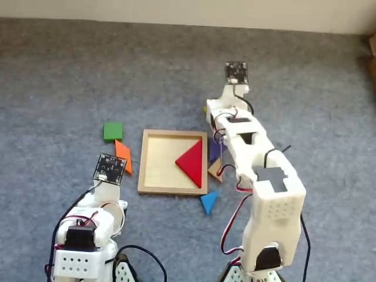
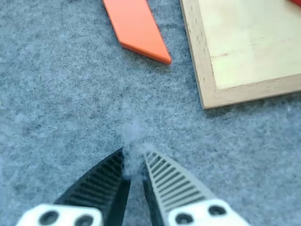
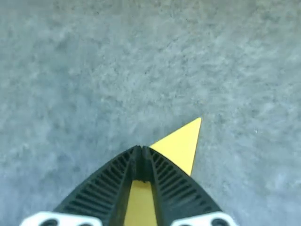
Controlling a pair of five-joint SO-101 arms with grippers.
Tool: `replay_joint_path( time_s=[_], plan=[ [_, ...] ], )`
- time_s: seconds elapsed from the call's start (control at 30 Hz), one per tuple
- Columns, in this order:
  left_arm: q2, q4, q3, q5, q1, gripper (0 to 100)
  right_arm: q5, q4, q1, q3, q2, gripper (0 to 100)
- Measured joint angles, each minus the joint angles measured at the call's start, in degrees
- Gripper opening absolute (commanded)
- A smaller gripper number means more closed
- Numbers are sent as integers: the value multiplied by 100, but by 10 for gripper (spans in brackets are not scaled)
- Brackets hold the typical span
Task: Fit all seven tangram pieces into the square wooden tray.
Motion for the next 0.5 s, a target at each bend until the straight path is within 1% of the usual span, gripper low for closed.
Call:
replay_joint_path(
  time_s=[0.2,0.3,0.5],
  plan=[
    [0,0,0,0,0,6,800,1284,-26,0,-659,5],
    [0,0,0,0,0,6,932,1793,18,70,-941,5],
    [0,0,0,0,0,6,949,2822,141,97,-1345,5]
  ],
)
